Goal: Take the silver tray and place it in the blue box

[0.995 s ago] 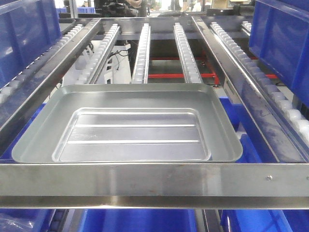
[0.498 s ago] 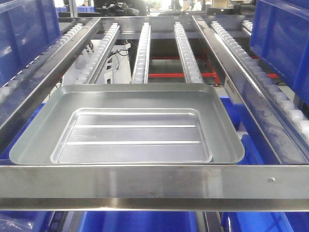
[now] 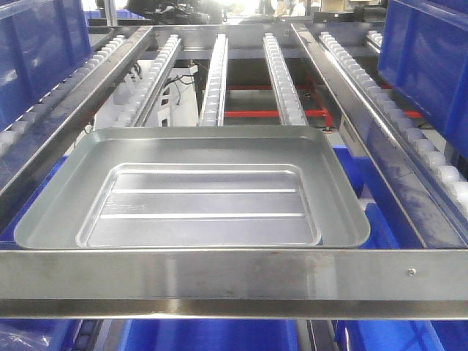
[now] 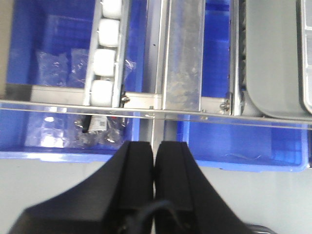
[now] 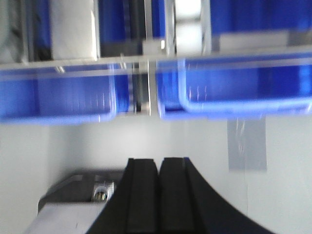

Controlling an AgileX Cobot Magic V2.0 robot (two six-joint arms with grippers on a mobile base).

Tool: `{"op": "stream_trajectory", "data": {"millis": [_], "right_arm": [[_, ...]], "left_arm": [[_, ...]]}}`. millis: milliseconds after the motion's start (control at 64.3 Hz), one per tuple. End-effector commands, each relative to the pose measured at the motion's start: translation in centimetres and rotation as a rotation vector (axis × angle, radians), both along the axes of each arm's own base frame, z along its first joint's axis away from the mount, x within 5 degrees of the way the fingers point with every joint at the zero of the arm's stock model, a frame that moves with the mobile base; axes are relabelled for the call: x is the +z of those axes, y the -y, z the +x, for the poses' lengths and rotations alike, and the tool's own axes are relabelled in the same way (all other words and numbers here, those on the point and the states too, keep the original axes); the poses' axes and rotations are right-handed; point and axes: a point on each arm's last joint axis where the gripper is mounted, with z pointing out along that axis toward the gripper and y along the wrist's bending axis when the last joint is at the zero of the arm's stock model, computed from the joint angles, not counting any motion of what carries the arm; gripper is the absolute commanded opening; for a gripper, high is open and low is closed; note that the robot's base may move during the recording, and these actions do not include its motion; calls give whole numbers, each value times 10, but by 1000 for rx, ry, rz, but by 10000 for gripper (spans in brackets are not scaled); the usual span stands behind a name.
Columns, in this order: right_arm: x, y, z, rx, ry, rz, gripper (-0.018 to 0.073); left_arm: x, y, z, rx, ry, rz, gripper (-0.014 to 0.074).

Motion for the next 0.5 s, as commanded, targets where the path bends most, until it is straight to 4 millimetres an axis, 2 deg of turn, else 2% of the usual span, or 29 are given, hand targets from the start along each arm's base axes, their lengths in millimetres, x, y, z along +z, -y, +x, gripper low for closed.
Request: {"op": "stream_trajectory", "data": {"millis": [0,109,218,358,482], "right_arm": [[4,0,16,-1,34,1,54],[-4,0,22,-5,-15,7,54],[-4,0,30,-33,34,29,54],[8,-4,43,-15,56,36,58],[25,-16,60,32,98,27,60]], "left_arm": [[14,2,13,13,105,-44,-14],[9,7,18,39,73,-137,-14],[3,10,27,66,48,-202,-14],[-15,15,37,78,-102,-230,-10],[-14,32,48,5,-136,-232,-7]]}}
